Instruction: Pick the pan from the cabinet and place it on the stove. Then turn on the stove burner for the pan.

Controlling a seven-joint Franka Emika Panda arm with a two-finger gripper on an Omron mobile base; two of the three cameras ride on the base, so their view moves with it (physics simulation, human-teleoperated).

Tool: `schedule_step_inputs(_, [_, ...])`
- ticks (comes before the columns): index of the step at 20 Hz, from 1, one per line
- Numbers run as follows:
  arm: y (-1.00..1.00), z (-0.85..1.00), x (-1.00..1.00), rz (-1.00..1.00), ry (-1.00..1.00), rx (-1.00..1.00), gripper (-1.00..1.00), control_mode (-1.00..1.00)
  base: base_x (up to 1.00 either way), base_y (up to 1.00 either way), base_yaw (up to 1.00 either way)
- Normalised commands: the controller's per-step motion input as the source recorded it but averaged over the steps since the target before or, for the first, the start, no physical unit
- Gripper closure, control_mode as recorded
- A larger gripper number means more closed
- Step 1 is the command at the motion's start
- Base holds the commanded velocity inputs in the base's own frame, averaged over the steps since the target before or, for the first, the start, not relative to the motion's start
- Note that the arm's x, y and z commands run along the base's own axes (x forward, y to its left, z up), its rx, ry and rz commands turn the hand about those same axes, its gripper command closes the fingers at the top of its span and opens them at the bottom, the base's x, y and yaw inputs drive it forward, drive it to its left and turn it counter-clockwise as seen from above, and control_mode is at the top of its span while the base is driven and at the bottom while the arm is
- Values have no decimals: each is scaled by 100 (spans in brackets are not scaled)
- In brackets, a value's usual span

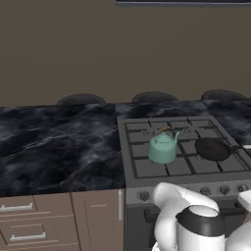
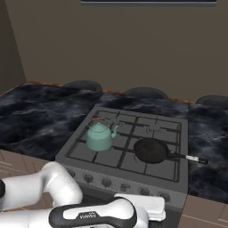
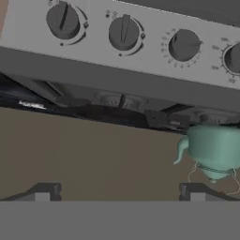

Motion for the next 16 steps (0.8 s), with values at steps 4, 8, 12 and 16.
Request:
schedule_step_inputs(4, [-41,-38,0,-2,-17,-3,-100,-100,0,0,0])
schedule_step_inputs(8, [-35,-29,0,0,-18,-5,-100,-100,0,0,0])
schedule_step_inputs(12, [-32,-27,0,0,-12,-6,-100,-100,0,0,0])
schedule_step_inputs(16, [-35,-30,0,0,-4,-3,-100,-100,0,0,0])
